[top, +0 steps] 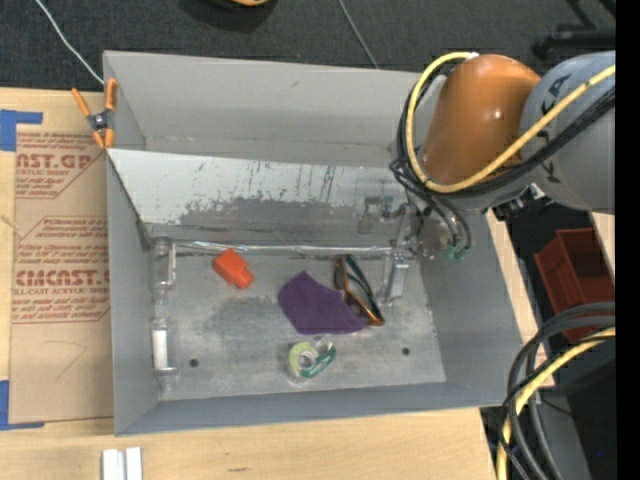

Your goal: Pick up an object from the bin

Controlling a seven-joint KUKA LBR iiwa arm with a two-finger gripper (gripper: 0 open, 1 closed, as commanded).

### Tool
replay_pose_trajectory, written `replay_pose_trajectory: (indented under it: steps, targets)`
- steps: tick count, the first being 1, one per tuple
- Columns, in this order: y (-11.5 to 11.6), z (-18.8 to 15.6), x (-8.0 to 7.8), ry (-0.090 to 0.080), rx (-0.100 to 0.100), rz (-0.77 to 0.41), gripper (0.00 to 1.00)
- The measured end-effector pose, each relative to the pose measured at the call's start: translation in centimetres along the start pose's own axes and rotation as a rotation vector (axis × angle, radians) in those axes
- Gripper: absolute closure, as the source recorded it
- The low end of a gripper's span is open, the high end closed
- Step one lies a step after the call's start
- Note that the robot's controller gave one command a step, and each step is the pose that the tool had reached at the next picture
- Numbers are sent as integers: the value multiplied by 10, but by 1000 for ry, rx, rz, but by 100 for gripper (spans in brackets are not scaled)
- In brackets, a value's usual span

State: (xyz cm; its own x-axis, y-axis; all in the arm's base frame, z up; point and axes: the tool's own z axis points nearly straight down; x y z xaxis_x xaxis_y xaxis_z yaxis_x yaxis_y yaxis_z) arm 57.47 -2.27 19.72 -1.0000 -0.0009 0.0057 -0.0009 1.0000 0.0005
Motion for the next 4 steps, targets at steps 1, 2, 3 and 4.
replay_pose_trajectory:
  steps: [1, 2, 3, 4]
  targets:
    - [0, -5, -2, -8, 1, 0, 0]
    - [-10, 62, 12, -6, 1, -134, 0]
    - [-7, 107, 2, -10, 0, -108, 0]
    - [6, 121, 21, -12, 1, -151, 0]
